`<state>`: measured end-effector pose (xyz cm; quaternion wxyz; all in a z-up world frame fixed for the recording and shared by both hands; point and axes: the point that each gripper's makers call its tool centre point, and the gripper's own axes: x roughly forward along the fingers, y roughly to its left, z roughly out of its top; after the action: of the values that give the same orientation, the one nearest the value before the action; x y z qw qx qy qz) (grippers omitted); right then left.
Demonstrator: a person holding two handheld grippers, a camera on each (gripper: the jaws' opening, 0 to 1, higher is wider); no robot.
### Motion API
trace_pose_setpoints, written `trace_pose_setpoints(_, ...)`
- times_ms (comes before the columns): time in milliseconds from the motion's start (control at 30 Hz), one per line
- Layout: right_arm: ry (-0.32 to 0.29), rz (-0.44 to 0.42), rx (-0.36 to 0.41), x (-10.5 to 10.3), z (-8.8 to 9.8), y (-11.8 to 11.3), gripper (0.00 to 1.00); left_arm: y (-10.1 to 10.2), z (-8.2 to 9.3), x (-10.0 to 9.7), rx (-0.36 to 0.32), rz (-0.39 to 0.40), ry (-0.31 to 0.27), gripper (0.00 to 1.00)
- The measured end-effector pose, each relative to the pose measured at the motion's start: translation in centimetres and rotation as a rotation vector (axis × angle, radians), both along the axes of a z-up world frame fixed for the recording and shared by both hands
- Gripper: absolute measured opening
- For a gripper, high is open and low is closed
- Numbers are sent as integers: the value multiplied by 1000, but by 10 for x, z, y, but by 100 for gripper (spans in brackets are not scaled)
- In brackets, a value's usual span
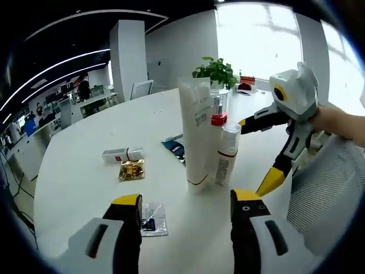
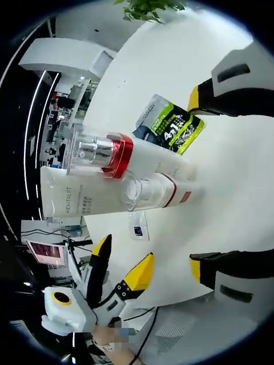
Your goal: Arrange the skincare products in the storage area until every visible bottle or jar stands upright without overlapping.
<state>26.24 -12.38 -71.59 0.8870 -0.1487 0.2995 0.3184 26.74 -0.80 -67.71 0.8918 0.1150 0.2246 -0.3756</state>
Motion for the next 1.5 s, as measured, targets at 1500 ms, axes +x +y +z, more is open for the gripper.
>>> trace_pose_setpoints(1500,-71,42,10,-13,84,6,100,19,24,7,-76,43,-32,75)
